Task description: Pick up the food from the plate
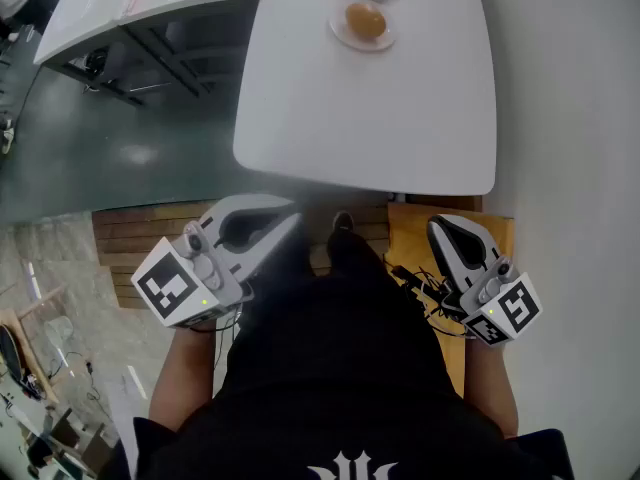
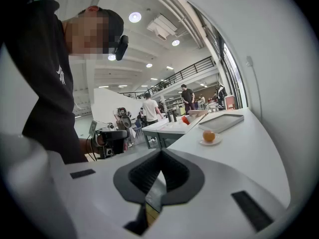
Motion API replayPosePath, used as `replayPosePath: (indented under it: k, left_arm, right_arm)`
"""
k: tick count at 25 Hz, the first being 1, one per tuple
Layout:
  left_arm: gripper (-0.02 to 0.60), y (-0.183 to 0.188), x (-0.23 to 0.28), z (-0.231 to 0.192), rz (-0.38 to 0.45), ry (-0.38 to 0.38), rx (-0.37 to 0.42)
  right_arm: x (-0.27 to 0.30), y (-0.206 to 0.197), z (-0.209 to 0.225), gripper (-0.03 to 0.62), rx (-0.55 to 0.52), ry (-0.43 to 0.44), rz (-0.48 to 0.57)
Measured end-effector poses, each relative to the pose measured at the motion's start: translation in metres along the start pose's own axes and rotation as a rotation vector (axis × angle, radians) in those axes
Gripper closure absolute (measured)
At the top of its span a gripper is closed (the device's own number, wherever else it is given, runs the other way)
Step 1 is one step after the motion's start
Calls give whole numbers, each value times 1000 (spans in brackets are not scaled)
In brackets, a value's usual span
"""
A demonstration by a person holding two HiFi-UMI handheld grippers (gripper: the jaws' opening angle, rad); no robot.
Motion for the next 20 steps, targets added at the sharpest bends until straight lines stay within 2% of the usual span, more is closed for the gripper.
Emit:
replayPosePath:
  k: [3, 7, 11, 14, 17, 20]
  left_arm:
    - [576, -6, -1, 2, -34, -4, -9]
    - [576, -7, -10, 1, -17, -13, -28]
    - [577, -8, -30, -8, -22, -3, -12]
    - [576, -20, -42, -19, -27, 27, -28]
    - [577, -34, -53, -37, 6, 81, -58]
    - [576, -43, -64, -53, 10, 110, -68]
  right_arm:
    - [1, 3, 1, 592, 15, -10, 6]
    - [2, 5, -1, 592, -2, -27, -3]
    - [17, 9, -8, 592, -1, -10, -14]
    - [24, 9, -13, 592, 13, 17, -3]
    - [35, -3, -7, 592, -11, 32, -50]
    - [41, -7, -1, 592, -36, -16, -88]
Point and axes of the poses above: the fingertips, and each gripper's own axes: x forward along the fingers, z to its right, y out of its top, the point moved 3 cm from there along -x, backward along the fingers, and after that the axes turned 5 degrees about -z, right-handed, at the moved point
